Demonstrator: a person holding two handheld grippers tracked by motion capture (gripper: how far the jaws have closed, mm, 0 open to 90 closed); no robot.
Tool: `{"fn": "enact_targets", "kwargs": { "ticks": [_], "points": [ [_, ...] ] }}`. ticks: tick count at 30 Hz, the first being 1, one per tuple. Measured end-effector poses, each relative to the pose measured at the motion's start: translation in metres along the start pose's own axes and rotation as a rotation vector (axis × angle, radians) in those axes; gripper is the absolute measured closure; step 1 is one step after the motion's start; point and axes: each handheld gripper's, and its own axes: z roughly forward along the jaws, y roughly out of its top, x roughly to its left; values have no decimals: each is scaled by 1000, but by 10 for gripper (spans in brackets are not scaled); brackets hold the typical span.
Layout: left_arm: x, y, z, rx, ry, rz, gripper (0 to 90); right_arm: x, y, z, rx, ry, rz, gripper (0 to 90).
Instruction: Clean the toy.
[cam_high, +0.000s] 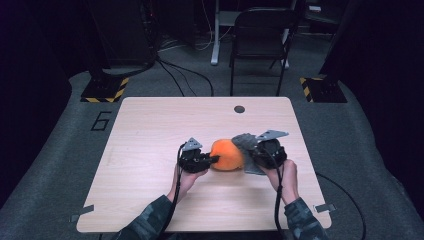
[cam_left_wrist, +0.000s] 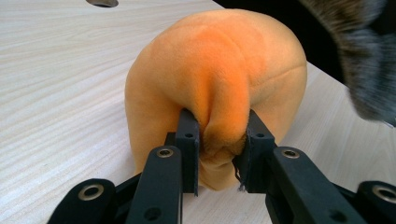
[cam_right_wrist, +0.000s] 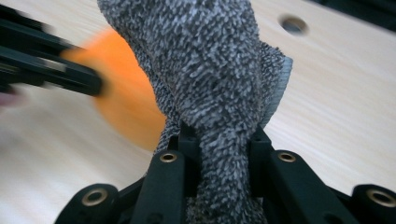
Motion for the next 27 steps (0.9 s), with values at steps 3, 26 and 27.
{"fn": "enact_targets", "kwargs": {
  "ticks": [3,26,27],
  "points": [
    [-3,0,1,-8,4,-1,727,29,18,0,-11,39,-50,747],
    [-7,-6,8,4,-13,46,727,34,9,49,56,6,-118,758],
    [-8,-6,8,0,-17,30,728,29,6,49,59,3,-111,758]
  ]
}}
